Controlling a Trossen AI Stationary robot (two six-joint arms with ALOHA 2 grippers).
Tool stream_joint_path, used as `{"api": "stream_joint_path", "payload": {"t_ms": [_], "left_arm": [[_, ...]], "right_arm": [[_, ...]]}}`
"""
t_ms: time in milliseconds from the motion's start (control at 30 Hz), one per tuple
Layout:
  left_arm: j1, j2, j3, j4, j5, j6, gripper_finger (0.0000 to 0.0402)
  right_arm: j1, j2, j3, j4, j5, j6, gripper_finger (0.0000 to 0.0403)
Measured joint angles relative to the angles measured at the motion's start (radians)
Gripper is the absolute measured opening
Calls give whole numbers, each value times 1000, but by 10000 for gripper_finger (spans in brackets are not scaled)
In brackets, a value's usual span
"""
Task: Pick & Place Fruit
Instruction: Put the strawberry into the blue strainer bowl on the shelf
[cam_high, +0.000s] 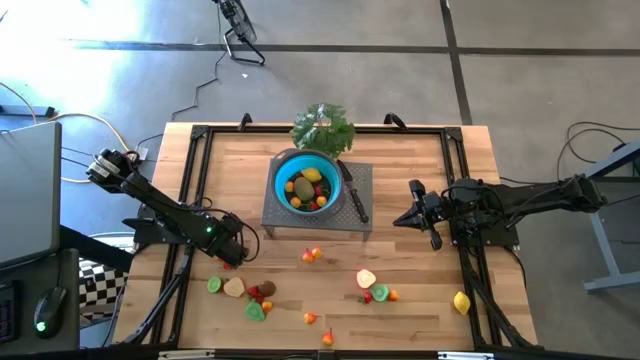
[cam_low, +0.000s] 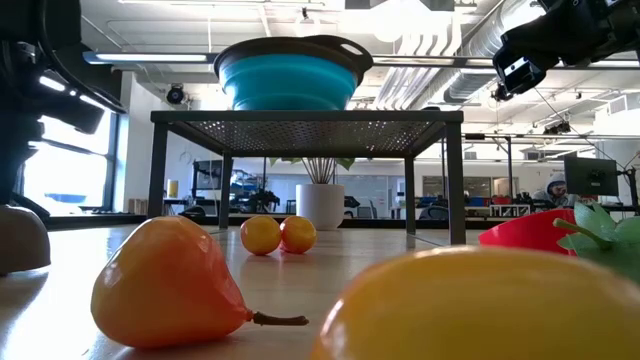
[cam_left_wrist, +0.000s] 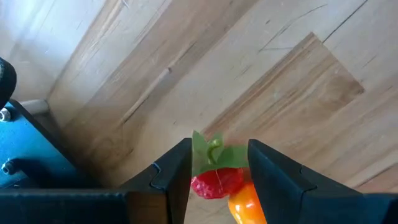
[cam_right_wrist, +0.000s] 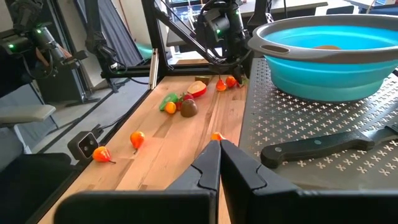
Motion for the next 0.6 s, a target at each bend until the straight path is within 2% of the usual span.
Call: {"api": "stream_joint_path", "payload": {"t_ms": [200, 600], "left_arm": [[0, 0, 0, 0, -6, -4, 136], [0, 0, 0, 1, -12, -20, 27]], "right_arm": [[0, 0, 0, 0, 0, 0, 3], [0, 0, 0, 0, 0, 0, 3]]}}
